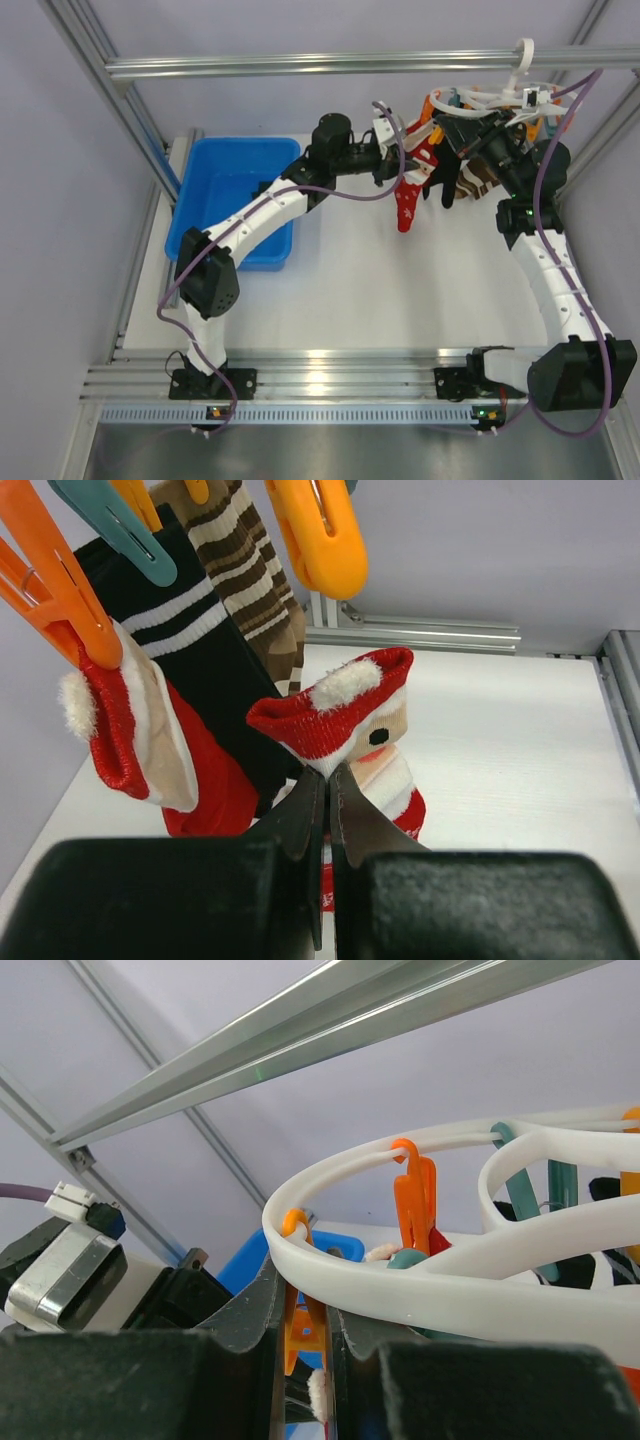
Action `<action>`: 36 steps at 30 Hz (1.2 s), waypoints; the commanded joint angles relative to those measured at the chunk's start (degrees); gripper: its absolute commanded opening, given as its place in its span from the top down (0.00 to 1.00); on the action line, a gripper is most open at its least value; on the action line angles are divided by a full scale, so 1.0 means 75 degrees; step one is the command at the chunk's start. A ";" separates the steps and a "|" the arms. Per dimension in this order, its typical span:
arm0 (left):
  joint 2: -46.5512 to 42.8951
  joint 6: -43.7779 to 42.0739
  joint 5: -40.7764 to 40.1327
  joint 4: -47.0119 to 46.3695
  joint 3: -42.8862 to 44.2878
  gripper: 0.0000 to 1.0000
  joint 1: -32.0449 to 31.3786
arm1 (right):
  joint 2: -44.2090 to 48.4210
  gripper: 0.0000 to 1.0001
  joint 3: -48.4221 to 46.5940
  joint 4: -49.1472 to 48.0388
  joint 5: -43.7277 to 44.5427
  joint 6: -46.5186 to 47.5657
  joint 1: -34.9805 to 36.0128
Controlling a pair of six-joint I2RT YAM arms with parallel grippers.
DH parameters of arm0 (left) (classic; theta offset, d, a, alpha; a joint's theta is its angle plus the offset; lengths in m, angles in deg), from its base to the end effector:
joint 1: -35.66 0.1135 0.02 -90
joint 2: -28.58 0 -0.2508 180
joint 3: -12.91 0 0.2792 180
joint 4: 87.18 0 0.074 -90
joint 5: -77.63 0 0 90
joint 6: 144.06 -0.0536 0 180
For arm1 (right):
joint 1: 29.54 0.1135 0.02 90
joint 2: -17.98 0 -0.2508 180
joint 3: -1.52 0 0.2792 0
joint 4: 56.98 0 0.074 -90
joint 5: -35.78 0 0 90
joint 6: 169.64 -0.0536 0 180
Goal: Clip the socks to the hanger
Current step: Clamp the sock onto the hanger.
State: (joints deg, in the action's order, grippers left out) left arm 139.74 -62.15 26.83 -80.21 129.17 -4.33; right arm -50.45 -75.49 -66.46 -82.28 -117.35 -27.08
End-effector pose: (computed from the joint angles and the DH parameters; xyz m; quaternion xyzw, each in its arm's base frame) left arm 0.3645 -0.3499 0.3684 0.4888 0.5232 -0.4118 0.5637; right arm 0.3178 0.0389 0.4260 -0.0145 0.6025 0.4034 0.6885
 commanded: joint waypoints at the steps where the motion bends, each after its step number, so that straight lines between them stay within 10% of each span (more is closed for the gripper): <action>1: -0.0020 0.0668 0.0269 -0.0728 0.0344 1.00 0.0093 | 0.0018 1.00 -0.0153 -0.0632 -0.0291 0.0118 -0.0011; 36: 0.0379 0.2368 0.1136 -0.2298 0.0486 1.00 0.0363 | 0.0006 1.00 -0.0188 -0.0656 -0.0584 0.0153 0.0000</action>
State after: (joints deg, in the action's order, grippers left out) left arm 143.52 -46.26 33.39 -91.29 130.44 -1.58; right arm -50.47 -75.47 -67.29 -83.85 -117.25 -27.10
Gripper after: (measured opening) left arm 0.022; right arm 0.110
